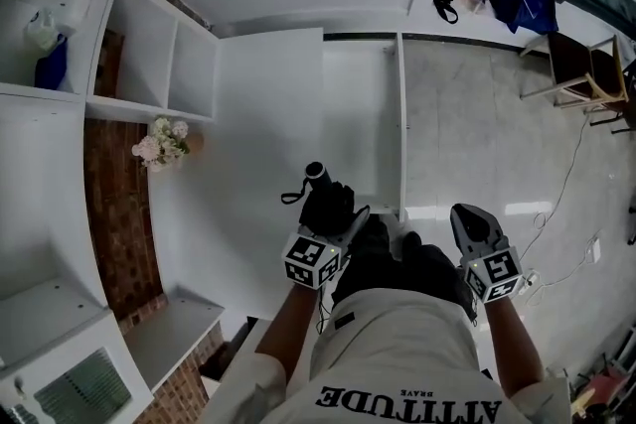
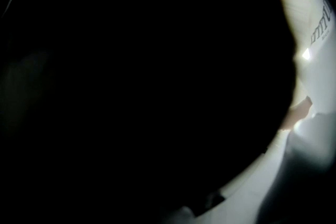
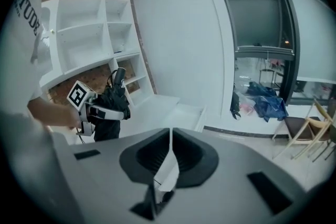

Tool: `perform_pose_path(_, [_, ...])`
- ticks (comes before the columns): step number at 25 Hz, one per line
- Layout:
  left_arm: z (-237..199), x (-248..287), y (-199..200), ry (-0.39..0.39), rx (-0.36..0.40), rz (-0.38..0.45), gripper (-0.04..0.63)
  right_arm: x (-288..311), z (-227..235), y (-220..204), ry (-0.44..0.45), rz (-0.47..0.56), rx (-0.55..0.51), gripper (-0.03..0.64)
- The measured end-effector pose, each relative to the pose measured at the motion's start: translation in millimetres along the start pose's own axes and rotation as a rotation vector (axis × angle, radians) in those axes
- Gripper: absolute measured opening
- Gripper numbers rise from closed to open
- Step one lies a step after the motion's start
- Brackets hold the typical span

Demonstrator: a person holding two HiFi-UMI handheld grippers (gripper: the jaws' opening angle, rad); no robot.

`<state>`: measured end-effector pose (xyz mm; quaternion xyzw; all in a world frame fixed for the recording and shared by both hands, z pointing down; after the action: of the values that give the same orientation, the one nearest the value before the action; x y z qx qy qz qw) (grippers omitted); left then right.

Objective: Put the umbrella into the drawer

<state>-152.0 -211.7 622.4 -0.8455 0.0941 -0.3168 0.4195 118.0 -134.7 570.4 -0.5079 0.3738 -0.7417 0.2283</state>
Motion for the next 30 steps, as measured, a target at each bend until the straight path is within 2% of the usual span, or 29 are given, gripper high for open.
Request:
perform_pose_path(7, [-14, 29, -12, -0.048, -0.034, -0.061, 0.253, 9, -1, -7, -0.026, -0.051, 0.037, 0.035])
perform_pose_path(16, [-29, 77, -16, -0.044, -0.058, -0.119, 0.253, 20, 19, -8, -0.02, -0.051, 0.043, 0.035])
perform_pose_path(24, [-45, 128, -34, 0.011, -0.104, -0.178, 0.253, 38, 49, -8, 0.039, -0.075, 0.037, 0.035])
perform_pose_path(30, [-65, 161, -67, 0.085, -0.154, -0.241, 0.253, 59, 69, -22, 0.087, -0.11, 0.064, 0.035])
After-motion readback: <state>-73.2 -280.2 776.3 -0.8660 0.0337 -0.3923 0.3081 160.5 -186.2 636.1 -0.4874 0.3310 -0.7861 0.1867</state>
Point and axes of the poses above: the fingertips, and each gripper's own axes: x forward along the fingers, z to its right, y out of its top, the point moved 7 cm from there along -x, backward along the fingers, and after that the axes turned 1 degree about z, right-handed, at the moved point
